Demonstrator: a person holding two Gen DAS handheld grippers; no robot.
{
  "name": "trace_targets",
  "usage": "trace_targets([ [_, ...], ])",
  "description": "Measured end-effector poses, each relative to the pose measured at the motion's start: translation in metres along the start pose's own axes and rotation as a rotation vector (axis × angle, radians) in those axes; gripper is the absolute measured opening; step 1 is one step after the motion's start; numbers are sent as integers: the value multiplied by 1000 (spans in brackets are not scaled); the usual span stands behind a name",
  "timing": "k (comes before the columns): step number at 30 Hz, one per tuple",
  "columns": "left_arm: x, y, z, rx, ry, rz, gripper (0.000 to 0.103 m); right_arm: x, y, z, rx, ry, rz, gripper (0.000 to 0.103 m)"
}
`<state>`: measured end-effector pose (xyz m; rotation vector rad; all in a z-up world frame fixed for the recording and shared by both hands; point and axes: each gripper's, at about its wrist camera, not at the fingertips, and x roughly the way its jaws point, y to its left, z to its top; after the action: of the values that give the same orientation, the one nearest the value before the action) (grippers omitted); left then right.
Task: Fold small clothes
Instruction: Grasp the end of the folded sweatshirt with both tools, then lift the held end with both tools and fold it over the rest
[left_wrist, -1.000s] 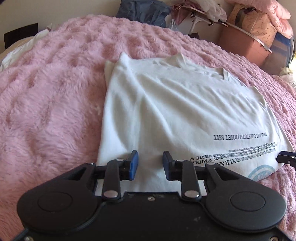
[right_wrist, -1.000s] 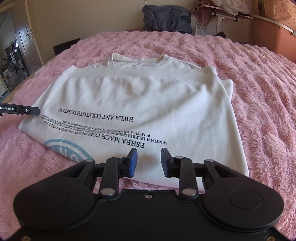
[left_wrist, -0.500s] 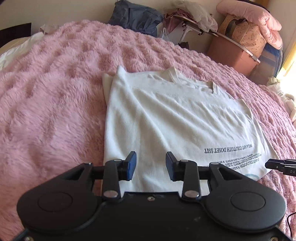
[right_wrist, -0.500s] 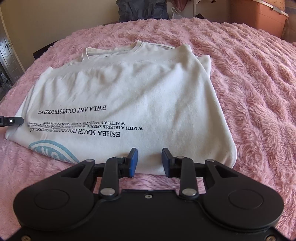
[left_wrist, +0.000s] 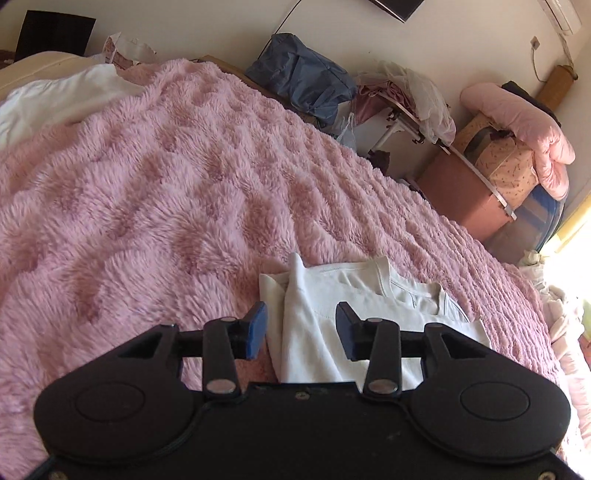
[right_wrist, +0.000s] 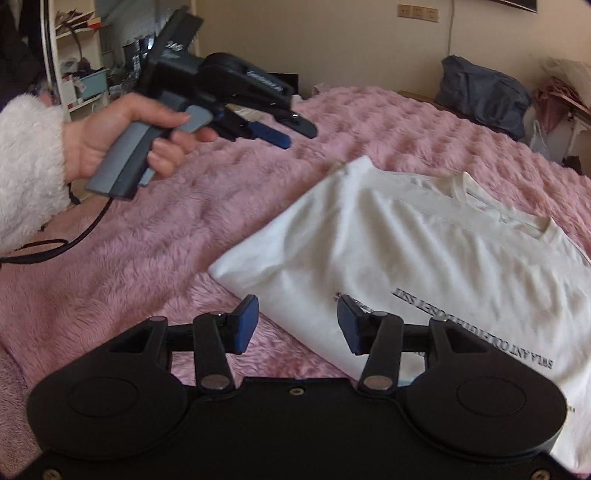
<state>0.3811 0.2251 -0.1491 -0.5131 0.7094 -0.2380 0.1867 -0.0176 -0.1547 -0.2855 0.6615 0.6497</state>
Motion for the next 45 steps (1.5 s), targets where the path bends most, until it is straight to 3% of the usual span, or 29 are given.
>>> trace_targets([
  [7,37,29,5,-58,58,-9,42,50,45,11,-167,72,-22,47],
  [13,62,49,3,-157,82,-70,42,72,72,6,-377,86,-163,47],
  [17,77,54,2,-208,94,-123,42,83,83,2,-453,104,-190,47],
  [19,86,57,1,-259,110,-174,42,87,89,0,-492,98,-215,46],
  [27,111,54,4,-340,157,-225,44,100,114,0,-628,35,-354,46],
  [29,111,51,5,-319,145,-225,40,99,116,1,-635,26,-362,43],
  [30,112,48,5,-309,146,-220,38,98,117,1,-631,22,-359,34],
  [32,111,46,4,-292,151,-196,18,95,118,0,-615,20,-342,20],
  [34,109,48,2,-310,145,-202,17,92,119,-1,-607,15,-338,14],
  [45,88,14,22,-265,114,-181,14,60,101,12,-473,-51,-325,10],
])
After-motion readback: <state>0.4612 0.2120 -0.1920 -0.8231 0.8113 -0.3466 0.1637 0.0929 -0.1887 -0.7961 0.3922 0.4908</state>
